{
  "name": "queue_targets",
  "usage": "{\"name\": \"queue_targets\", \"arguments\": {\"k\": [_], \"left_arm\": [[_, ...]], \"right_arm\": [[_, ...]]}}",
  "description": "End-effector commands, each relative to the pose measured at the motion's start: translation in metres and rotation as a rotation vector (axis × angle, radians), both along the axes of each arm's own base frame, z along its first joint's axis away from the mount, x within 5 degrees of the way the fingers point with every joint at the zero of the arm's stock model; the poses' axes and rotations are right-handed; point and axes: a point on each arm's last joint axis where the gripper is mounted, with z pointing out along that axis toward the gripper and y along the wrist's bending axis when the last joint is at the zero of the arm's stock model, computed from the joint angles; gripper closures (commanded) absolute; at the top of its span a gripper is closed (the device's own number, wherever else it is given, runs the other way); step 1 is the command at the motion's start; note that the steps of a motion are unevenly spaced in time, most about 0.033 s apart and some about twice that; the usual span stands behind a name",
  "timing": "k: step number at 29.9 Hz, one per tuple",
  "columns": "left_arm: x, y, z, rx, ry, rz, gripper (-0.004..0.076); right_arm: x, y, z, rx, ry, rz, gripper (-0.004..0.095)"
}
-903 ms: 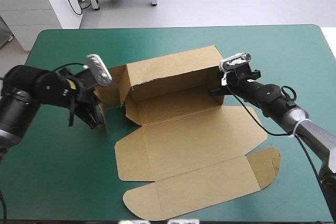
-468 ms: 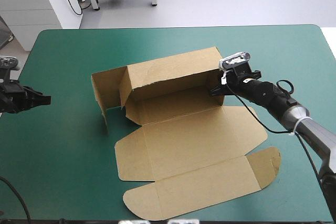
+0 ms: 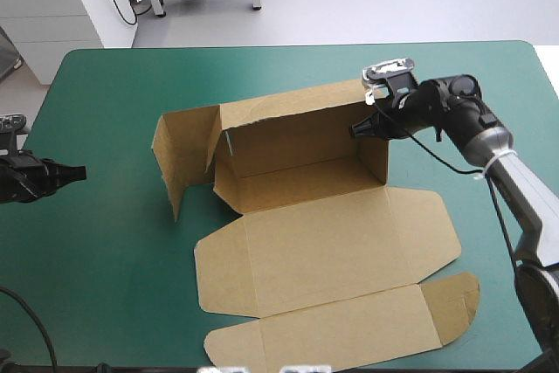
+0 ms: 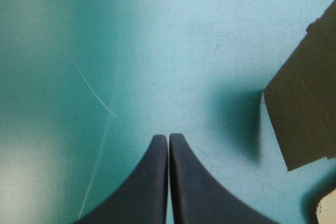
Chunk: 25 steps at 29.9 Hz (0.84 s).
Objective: Fold the box
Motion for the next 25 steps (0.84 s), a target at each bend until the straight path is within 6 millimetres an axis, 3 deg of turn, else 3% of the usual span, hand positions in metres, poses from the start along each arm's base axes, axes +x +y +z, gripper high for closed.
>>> {"name": "queue_targets", "arguments": {"k": [1, 6, 13, 25], "left_arm": [[0.000, -0.002, 0.016, -0.008, -0.095, 0.029, 0.0731], [0.000, -0.003, 0.017, -0.020, -0.101, 0.028, 0.0731], [0.003, -0.013, 0.017, -0.030, -0.105, -0.017, 0.0731], [0.006, -0.020, 0.015, 0.043, -0.085, -0.059, 0.0731]], "right_arm": [[0.004, -0.001, 0.038, 0.016, -0.002, -0.046, 0.0923], [0.022, 0.005, 0.037, -0.008, 0.165, -0.075, 0.0923], [0.032, 0.004, 0.029, 0.016, 0.187, -0.131, 0.0923], [0.011, -0.007, 0.051, 0.057, 0.155, -0.134, 0.0921]]}}
